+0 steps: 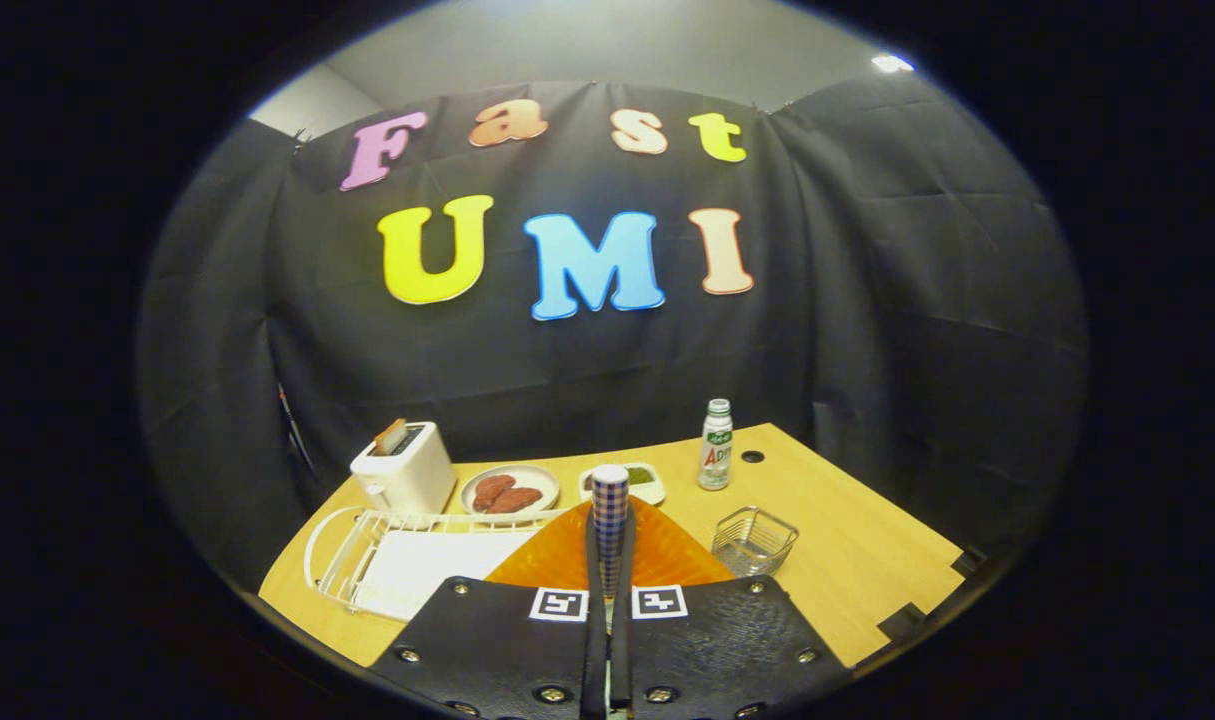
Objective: Take the plate from the dish rack, then take the spoon from the basket and place it into the plate.
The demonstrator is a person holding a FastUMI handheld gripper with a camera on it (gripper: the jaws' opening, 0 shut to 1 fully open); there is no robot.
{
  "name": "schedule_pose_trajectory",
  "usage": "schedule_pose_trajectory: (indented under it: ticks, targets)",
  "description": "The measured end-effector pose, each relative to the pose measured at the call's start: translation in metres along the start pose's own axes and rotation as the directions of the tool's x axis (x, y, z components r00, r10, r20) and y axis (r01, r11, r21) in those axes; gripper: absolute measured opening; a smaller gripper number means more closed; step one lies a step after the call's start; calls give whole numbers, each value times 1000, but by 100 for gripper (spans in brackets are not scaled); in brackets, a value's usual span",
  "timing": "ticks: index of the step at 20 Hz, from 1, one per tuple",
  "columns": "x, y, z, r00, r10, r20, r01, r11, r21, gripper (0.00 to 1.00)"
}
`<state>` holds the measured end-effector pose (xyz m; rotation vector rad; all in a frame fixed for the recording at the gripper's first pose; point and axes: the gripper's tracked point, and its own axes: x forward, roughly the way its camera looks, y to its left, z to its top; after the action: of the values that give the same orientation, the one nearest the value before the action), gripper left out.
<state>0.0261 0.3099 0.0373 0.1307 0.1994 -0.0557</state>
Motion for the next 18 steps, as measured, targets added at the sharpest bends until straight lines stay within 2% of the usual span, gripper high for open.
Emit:
schedule_pose_trajectory:
  ticks: [4,10,13,18]
  targets:
    - [-24,41,-38,994,89,-60,-91,995,-31,2]
    - [-47,82,-80,978,172,-114,-176,984,-24,2]
    - [-49,87,-99,974,187,-129,-193,980,-40,2]
    - [-38,86,-119,977,174,-123,-192,968,-159,2]
